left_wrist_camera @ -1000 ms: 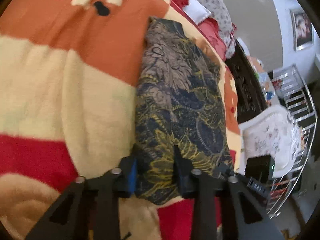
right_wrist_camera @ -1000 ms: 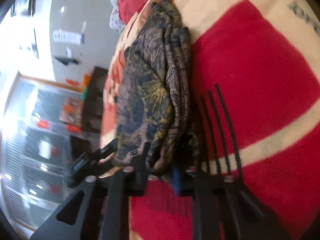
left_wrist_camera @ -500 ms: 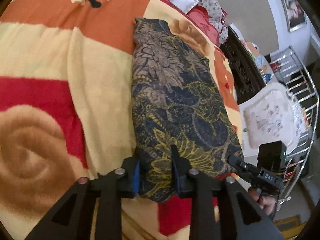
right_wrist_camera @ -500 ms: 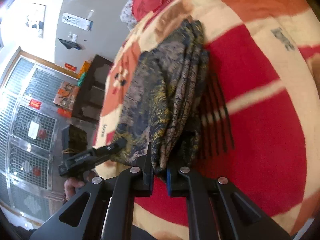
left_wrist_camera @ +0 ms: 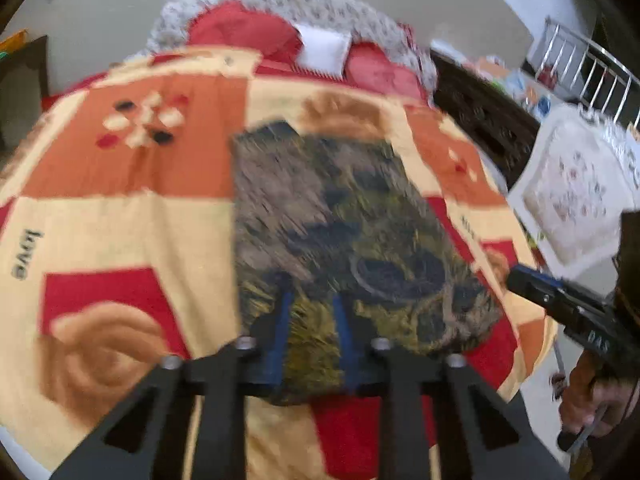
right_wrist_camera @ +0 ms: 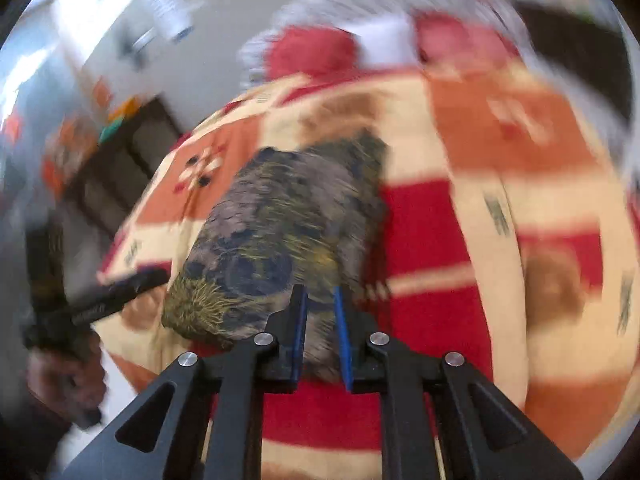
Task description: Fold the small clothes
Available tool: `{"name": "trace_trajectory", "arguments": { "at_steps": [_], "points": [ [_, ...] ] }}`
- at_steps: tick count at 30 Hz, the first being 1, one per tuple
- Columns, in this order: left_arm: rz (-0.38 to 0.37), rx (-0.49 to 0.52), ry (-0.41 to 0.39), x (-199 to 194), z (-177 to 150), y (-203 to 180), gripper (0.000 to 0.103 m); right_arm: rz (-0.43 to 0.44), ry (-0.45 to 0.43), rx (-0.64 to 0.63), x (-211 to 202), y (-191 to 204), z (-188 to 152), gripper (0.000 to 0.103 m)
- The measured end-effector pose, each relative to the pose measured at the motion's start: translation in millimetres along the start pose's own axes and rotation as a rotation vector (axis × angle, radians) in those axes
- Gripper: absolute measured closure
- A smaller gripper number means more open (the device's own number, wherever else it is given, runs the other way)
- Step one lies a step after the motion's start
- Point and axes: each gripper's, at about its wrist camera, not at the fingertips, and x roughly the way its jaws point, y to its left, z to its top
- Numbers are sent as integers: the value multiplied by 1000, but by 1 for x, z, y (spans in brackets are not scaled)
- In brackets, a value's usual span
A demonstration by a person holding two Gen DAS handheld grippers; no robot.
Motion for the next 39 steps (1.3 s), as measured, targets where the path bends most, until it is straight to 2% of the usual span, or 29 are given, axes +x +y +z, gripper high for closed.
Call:
{"name": "trace_trajectory", "arguments": {
  "at_steps": [2,5,7,8,11,13,14,15,17,19,23,25,27,30,31,33,35,39],
  "points": [
    [43,-3,53,20,-11,1,86,-21,29,-45,17,8,-13,88],
    [70,28,-1,21,-22,-5,85,-58,187,20,65,-2,-39,91],
    [80,53,-20,21,-25,-10,70,-15,131,99,64,-14,-48,94],
    [82,65,-31,21,-26,-14,66,-8,129,112,63,-16,-48,94],
    [86,87,-58,24,-29,-26,45,-11,149,110,63,-15,-45,91],
    [25,106,-45,25,-29,-32,5,-16,157,109,65,-13,-43,90],
    [-20,115,-26,27,-29,-37,0,-18,159,112,68,-10,-40,90],
    [-32,112,-5,29,-30,-41,0,-20,156,109,70,-9,-40,89],
    [32,122,3,32,-31,-49,0,-25,148,96,71,-7,-41,89],
    [50,108,-2,33,-31,-49,0,-19,131,100,65,-11,-45,89],
    [81,148,35,23,-22,-54,0,35,124,144,57,-21,-48,88],
    [114,142,2,7,-16,-56,0,41,155,162,50,-23,-41,88],
    [169,137,-7,-16,-9,-54,0,13,161,162,36,-22,-35,88],
    [219,119,34,-43,-6,-54,0,-113,136,48,-2,-7,-21,88],
    [230,109,51,-53,-5,-54,0,-123,118,4,-22,0,-15,88],
    [233,93,58,-67,-6,-55,0,-102,98,-34,-49,8,-9,79],
    [260,85,58,-80,-8,-58,0,-106,64,-81,-80,19,-5,60],
    [275,53,39,-98,-9,-60,0,-156,32,-139,-114,31,-3,42]
  ]
}}
